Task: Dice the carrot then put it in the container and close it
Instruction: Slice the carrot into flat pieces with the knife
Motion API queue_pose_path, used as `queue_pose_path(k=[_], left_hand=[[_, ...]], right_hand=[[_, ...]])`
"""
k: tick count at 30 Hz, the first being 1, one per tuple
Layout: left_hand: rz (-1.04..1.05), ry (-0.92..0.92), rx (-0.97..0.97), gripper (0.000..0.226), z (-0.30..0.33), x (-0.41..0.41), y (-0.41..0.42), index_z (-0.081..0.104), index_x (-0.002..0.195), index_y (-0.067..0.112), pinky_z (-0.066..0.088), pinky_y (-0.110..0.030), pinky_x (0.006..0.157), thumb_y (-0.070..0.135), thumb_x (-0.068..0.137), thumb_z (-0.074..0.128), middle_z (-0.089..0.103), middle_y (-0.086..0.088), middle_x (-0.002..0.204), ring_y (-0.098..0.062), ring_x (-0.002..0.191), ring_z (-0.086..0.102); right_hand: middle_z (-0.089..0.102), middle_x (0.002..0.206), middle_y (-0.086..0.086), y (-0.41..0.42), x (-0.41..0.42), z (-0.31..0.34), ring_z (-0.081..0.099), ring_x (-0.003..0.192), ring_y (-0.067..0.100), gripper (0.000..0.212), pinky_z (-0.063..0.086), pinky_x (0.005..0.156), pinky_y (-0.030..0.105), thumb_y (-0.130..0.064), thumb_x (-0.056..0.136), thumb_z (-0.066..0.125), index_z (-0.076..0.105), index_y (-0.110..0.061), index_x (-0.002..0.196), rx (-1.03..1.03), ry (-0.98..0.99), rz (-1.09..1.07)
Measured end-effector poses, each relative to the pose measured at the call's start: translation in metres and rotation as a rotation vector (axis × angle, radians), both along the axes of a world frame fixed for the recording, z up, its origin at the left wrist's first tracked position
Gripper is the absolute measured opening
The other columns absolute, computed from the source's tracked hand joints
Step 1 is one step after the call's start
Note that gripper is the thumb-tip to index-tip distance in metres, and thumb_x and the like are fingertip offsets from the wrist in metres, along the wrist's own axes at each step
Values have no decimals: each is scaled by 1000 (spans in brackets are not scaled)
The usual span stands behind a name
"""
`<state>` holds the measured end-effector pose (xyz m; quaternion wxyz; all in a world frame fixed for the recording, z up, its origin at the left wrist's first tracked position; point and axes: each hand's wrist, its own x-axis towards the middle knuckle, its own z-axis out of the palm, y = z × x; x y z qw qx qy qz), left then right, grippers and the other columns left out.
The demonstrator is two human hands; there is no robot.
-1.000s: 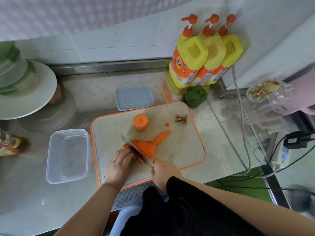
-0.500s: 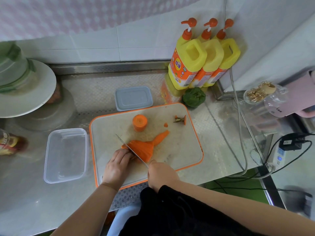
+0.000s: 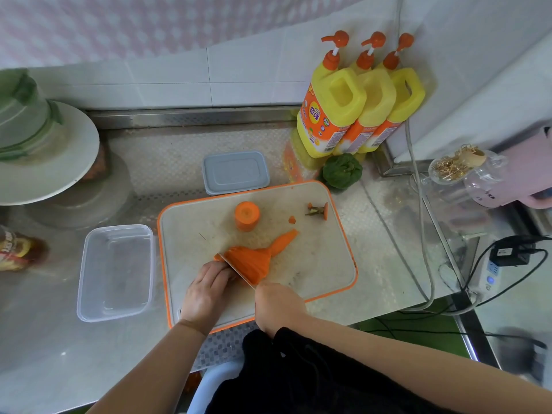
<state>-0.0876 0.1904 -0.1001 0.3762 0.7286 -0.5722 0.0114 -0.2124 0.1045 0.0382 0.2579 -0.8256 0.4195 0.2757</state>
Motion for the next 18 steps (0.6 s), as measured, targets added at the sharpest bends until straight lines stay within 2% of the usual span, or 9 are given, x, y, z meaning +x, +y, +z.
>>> queue_pose_path(k=[3, 5, 7, 15, 18], left_hand=[[-9, -15, -6, 39, -3, 0, 0, 69, 96, 1, 49, -33, 85, 24, 105, 40, 64, -13, 104, -26, 100, 57], [-15, -11, 17, 24, -8, 1, 1, 69, 98, 1, 50, -36, 84, 17, 97, 51, 64, -12, 105, -27, 100, 58], [-21, -1, 42, 19, -11, 3, 3, 69, 100, 2, 51, -38, 83, 11, 90, 56, 64, -12, 106, -28, 100, 59], [-41, 11, 15, 18, -7, 3, 2, 63, 106, 7, 50, -36, 85, 8, 88, 57, 62, -10, 107, -28, 100, 58], [-35, 2, 13, 18, -8, 3, 2, 65, 104, 5, 50, -36, 86, 14, 95, 53, 62, -11, 107, -28, 100, 58]], right_hand=[[62, 110, 18, -2, 6, -1, 61, 103, 36, 27, 48, 80, 39, 2, 90, 45, 49, 2, 117, 3, -2, -2], [61, 114, 19, -3, 11, -2, 59, 107, 37, 31, 47, 82, 40, 2, 91, 43, 45, 3, 122, 5, 1, -5], [61, 116, 19, -5, 16, -2, 59, 108, 37, 29, 47, 81, 40, 2, 92, 42, 46, 3, 121, 0, -2, 2], [63, 115, 15, -6, -1, -3, 61, 107, 33, 24, 48, 84, 38, -6, 95, 47, 52, -3, 118, 33, 46, -7], [62, 116, 13, -6, -9, -2, 61, 108, 31, 25, 48, 86, 39, -6, 95, 46, 52, -5, 119, 50, 59, -19]])
